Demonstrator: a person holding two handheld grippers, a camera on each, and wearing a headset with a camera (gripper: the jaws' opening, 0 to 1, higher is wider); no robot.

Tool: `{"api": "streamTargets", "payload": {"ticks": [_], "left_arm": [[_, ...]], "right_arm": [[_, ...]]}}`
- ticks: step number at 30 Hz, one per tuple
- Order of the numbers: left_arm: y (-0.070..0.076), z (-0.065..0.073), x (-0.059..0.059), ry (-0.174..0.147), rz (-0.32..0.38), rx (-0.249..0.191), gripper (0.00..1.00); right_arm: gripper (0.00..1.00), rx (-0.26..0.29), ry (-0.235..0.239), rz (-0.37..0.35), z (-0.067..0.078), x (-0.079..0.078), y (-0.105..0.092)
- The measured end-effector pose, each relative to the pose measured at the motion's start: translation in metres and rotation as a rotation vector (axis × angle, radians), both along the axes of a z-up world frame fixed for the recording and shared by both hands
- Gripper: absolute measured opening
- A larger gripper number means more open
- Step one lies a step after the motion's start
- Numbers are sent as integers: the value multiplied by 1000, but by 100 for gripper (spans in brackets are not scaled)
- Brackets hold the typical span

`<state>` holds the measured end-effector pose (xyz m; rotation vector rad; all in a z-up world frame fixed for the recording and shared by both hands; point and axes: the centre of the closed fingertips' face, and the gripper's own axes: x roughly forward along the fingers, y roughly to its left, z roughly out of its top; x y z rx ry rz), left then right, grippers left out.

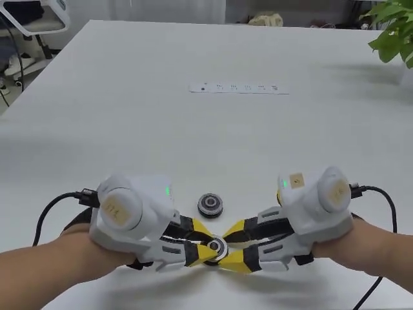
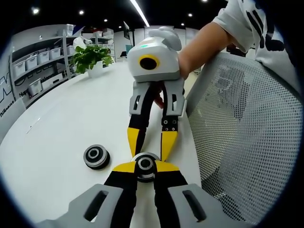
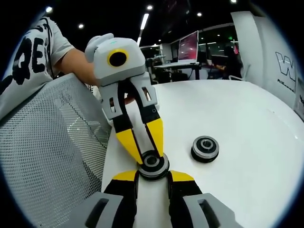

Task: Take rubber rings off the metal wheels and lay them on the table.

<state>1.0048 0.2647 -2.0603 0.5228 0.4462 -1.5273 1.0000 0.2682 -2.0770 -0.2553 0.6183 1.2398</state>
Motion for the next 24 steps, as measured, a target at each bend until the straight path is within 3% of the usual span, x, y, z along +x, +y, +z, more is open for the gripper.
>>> {"api": "streamTargets", "payload": {"ticks": [7, 24], "left_arm": [[0, 0, 0, -1, 1, -1, 7], [0, 0, 0, 0, -2, -5, 7]], "right_arm": [[21, -18, -21, 12, 0, 0, 1], [18, -26, -19, 18, 0, -1, -2]]}}
